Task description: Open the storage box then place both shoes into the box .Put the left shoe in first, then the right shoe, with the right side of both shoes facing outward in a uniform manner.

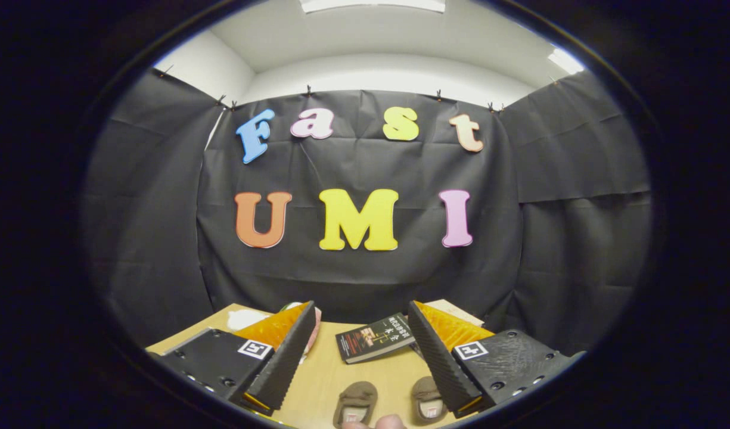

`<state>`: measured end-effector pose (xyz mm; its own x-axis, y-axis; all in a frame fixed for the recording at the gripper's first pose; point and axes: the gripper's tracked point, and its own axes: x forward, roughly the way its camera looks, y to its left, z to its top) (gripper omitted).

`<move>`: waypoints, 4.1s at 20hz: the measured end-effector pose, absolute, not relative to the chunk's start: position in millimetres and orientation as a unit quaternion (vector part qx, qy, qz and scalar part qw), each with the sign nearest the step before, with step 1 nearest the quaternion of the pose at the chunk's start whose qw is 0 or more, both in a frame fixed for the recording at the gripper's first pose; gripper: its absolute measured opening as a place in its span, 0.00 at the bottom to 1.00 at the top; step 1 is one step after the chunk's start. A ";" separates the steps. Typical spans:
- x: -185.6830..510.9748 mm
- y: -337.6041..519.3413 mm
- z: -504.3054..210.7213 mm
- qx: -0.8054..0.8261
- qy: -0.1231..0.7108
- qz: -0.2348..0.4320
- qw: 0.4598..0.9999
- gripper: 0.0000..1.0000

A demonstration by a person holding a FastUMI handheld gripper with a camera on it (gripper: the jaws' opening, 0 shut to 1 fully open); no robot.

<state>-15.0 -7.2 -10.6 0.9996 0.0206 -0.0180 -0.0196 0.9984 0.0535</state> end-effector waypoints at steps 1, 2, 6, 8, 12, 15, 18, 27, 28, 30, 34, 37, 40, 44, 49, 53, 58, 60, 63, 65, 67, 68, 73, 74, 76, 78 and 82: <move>-16.3 -4.9 -14.6 0.032 0.016 0.019 0.999 0.95; -16.7 -1.7 -18.2 0.036 0.022 0.028 0.999 0.95; -17.6 15.1 -37.1 0.055 0.047 0.065 0.995 0.95; -17.6 31.4 -53.4 0.077 0.070 0.087 0.991 0.95; -17.1 65.2 -90.3 0.098 0.106 0.123 0.982 0.95; -12.9 100.3 -124.6 0.112 0.145 0.164 0.969 0.95; -10.1 127.9 -161.0 0.120 0.181 0.190 0.958 0.95; -2.5 193.5 -233.0 0.168 0.247 0.229 0.927 0.95; 0.1 194.6 -239.5 0.172 0.250 0.226 0.926 0.95; -1.1 199.3 -251.4 0.188 0.264 0.230 0.918 0.95; 2.6 208.2 -266.0 0.235 0.283 0.234 0.900 0.96; 2.8 219.9 -274.2 0.270 0.299 0.250 0.881 0.97; 5.6 229.7 -277.6 0.298 0.310 0.262 0.864 0.97; 9.9 239.0 -283.1 0.336 0.334 0.271 0.838 0.96; 16.5 224.0 -278.5 0.331 0.347 0.260 0.838 0.87; 23.3 203.0 -264.9 0.352 0.349 0.251 0.831 0.37; 18.4 208.1 -238.4 0.317 0.352 0.266 0.840 0.00; 19.8 212.6 -216.9 0.309 0.344 0.275 0.843 0.00; 17.5 230.0 -166.5 0.285 0.318 0.302 0.852 0.00; 13.7 250.7 -132.0 0.262 0.301 0.325 0.857 0.00; 9.5 278.3 -102.7 0.239 0.288 0.349 0.859 0.00; 7.3 292.7 -90.4 0.228 0.282 0.361 0.859 0.00; -3.6 368.5 -61.9 0.193 0.267 0.410 0.850 0.00; -6.0 383.0 -61.3 0.187 0.267 0.416 0.849 0.03; -12.3 411.4 -61.0 0.174 0.266 0.429 0.846 0.11; -21.0 434.2 -61.9 0.156 0.264 0.447 0.840 0.20; -35.1 460.9 -69.2 0.126 0.252 0.461 0.841 0.60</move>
